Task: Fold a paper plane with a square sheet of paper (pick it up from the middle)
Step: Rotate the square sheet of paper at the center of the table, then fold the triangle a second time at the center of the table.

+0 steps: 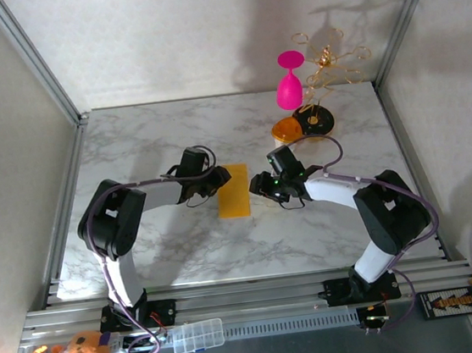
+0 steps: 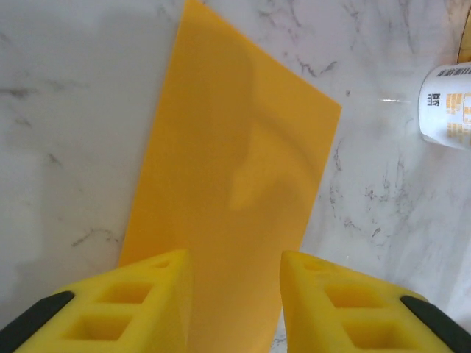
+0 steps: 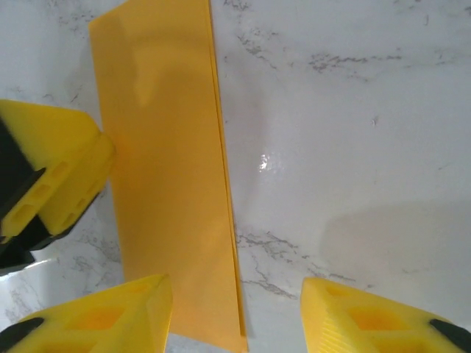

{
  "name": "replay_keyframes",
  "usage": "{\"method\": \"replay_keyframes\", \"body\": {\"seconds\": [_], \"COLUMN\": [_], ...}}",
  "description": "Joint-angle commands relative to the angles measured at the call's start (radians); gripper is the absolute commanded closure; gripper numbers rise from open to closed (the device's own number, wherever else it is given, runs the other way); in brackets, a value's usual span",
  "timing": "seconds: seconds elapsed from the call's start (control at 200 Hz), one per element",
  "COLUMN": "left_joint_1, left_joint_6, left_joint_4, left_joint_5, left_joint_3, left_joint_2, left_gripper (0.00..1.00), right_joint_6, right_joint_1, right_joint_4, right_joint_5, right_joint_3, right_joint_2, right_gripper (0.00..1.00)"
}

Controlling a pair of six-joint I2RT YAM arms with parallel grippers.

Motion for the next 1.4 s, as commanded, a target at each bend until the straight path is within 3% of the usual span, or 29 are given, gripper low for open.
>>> {"method": "replay_keyframes", "body": {"seconds": [0.0,0.21,0.396,1.397], "left_joint_1": [-0.027,-0.082,-0.101,-0.101], "left_joint_6": [-0.093,-0.23,-0.305,-0.293], "left_joint_4": [0.045,0.05,0.072,0.07], "left_joint_5": [-0.051,-0.178,-0.225,-0.209], "left_joint_3": [-0.037,-0.117,-0.174,-0.177], "left_joint_2": [0.002,-0.045,-0.068,-0.058], "left_gripper": [0.66,0.68,0.71,0.72], "right_joint_6": [0.038,0.073,0.087,0.061], "right_joint_1": [-0.009,-0.011,-0.01,0.049], "right_joint_4": [0.011,-0.019,-0.069,-0.043], "right_joint_5": [-0.027,-0.054,-0.098,-0.222], "right_joint_3": [-0.021,-0.029,-0.039,-0.015], "right_joint_2": [-0.04,-0.045,-0.035,0.093], "right_gripper": [0.51,0.52,0.54,0.63]}}
